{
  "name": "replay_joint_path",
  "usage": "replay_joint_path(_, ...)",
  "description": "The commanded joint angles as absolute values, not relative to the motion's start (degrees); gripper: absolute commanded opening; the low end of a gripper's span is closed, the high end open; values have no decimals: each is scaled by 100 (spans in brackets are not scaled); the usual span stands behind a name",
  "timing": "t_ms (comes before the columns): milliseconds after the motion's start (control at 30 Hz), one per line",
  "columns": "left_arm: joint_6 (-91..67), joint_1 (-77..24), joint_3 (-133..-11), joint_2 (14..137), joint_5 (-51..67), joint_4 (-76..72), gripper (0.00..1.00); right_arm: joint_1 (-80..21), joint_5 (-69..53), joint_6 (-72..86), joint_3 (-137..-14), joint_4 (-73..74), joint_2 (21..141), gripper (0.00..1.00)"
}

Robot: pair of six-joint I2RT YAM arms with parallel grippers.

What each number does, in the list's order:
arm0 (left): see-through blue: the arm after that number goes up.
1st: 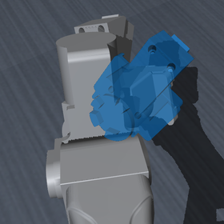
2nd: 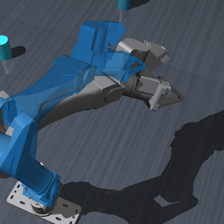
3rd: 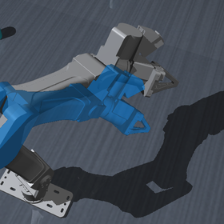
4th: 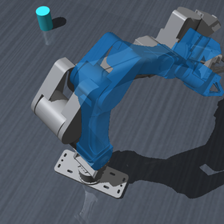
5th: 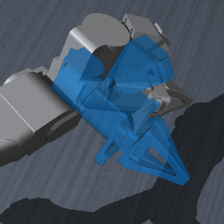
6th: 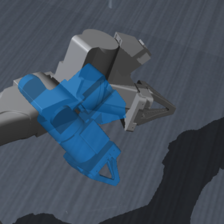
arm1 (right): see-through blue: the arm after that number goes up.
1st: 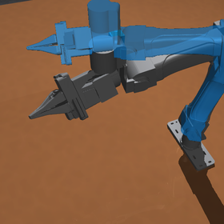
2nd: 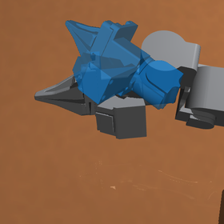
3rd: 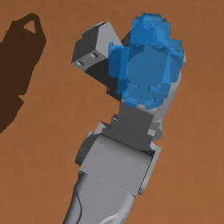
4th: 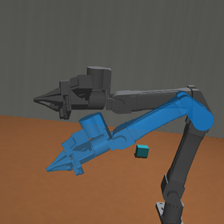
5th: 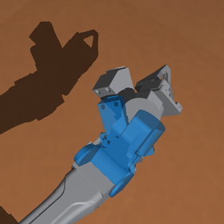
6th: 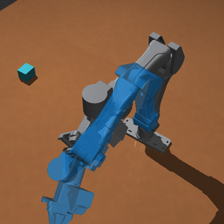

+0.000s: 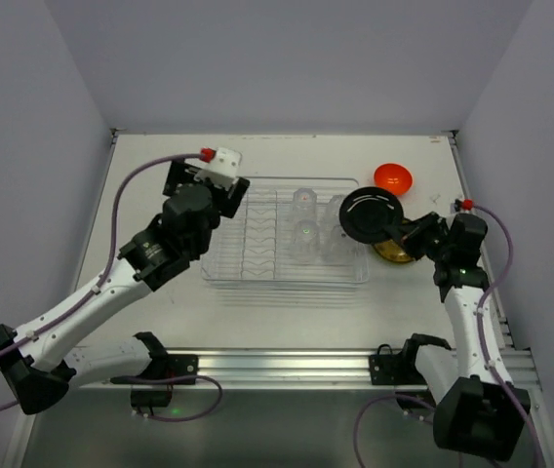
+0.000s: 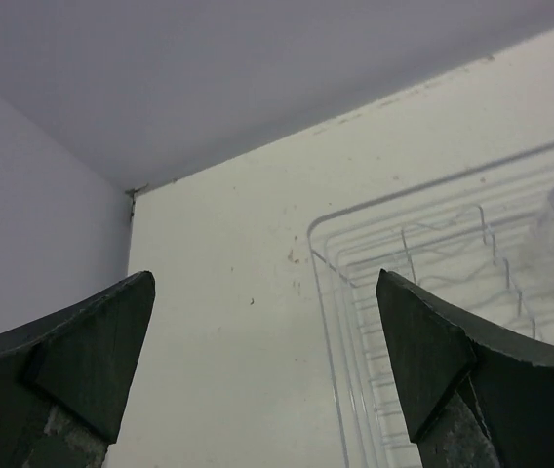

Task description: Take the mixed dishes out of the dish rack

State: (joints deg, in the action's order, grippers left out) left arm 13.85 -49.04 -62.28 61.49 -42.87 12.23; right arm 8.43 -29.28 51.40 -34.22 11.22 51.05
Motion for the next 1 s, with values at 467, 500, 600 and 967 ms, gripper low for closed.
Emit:
replay_joint_path(467,-1837,-3823,-5986,5494,-3008,2241,100,3498,-3410,4483,-2655,466,6115,1)
replay_joint_path(500,-1828,-3823,-5942,5363,-2901,2233,100,3498,-3349,4456,-2654,388,6204,3)
replay_joint_path(600,-1758,-3823,-5845,5195,-2400,2224,100,3498,-3375,4430,-2663,264,6521,7)
replay_joint_path(967,-1687,-3823,-5836,5081,-1442,2549,100,3279,-3217,4228,-2839,395,7093,12)
